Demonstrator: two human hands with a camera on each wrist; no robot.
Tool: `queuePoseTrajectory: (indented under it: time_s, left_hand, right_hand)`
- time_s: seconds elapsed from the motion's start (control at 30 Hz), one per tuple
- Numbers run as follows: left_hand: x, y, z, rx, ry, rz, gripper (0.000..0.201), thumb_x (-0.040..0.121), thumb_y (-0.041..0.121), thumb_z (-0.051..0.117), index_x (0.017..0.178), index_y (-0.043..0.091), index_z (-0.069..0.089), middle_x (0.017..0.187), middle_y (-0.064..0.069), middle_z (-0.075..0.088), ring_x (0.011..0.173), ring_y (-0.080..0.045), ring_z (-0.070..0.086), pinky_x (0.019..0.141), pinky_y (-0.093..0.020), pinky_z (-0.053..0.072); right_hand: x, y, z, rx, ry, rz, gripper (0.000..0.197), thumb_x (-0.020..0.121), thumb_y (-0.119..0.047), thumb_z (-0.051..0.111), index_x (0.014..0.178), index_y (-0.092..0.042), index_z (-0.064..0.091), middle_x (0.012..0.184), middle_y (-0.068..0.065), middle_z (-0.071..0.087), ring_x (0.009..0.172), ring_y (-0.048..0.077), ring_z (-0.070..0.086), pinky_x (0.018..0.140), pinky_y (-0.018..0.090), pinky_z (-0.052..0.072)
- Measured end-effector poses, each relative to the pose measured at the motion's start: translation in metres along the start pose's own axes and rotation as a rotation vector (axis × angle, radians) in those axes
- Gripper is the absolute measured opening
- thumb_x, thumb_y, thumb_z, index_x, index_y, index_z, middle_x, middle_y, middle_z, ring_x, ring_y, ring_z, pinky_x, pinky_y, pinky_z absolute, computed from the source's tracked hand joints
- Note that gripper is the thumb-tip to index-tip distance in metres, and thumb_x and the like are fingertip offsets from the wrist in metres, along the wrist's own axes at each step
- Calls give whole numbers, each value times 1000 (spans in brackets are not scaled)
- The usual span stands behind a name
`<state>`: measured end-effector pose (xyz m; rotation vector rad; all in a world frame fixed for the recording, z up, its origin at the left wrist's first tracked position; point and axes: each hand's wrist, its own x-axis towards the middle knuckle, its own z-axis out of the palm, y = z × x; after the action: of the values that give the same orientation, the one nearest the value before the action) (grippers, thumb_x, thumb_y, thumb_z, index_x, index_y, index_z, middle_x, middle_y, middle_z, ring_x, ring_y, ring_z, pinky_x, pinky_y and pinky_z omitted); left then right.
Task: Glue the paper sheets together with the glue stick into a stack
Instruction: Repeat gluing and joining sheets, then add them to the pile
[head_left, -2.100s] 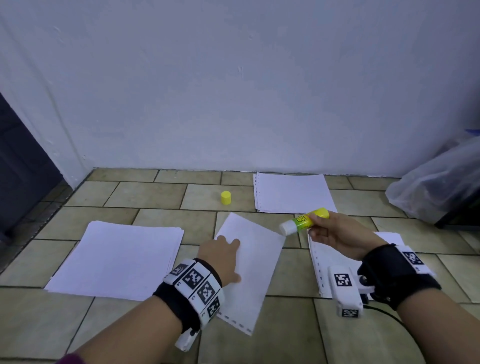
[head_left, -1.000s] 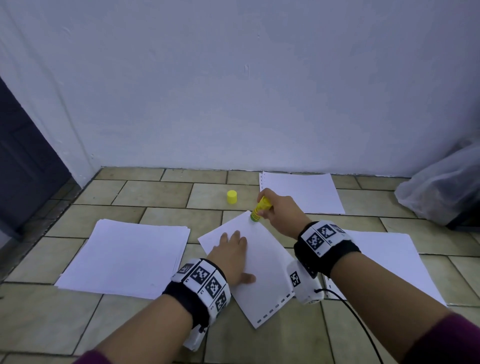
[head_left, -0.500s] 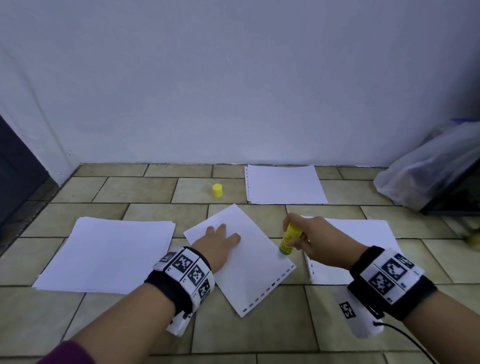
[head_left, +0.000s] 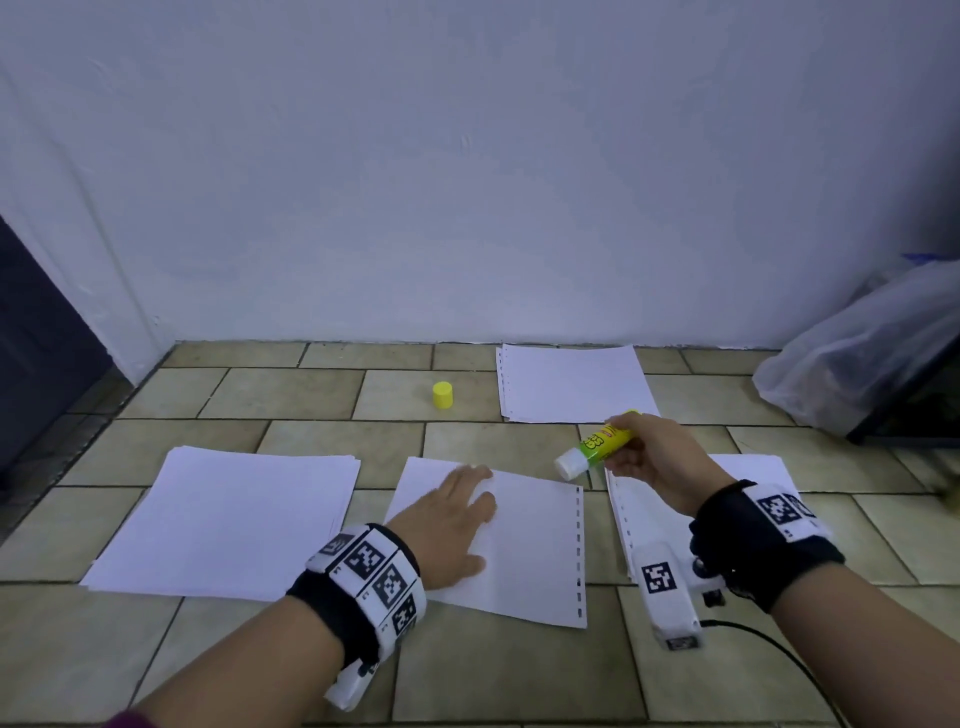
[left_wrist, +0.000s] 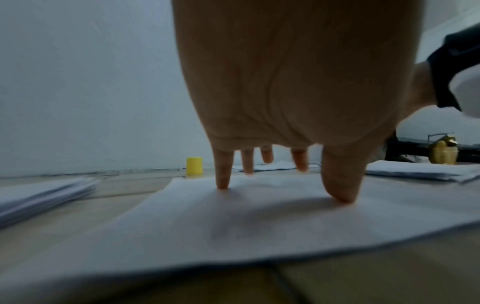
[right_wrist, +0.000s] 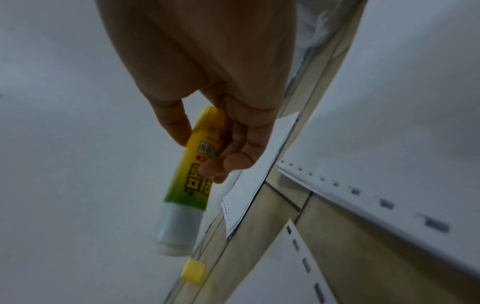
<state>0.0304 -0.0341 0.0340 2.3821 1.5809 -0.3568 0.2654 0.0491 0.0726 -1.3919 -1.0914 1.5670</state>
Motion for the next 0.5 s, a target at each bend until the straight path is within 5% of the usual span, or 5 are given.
queuePoseTrajectory:
  time_s: [0.2, 0.5]
  left_hand:
    - [-1, -2, 4, 44, -13, 9, 53, 101, 35, 38, 149, 38, 18, 157, 0, 8, 137, -25, 19, 99, -37, 36]
    - [3, -8, -6, -58, -55, -62, 63, 96, 36, 49, 151, 24, 22, 154, -9, 16, 141, -26, 17, 109, -39, 34]
  right_hand:
    - [12, 0, 16, -290, 63, -161, 6, 89, -6, 59, 92, -5, 54, 79, 14, 61, 53, 18, 59, 53, 28, 45]
    - [25, 7, 66, -621, 42, -356, 16, 86, -15, 66, 96, -15, 54, 90, 14, 67, 76, 28, 64, 72, 37, 54]
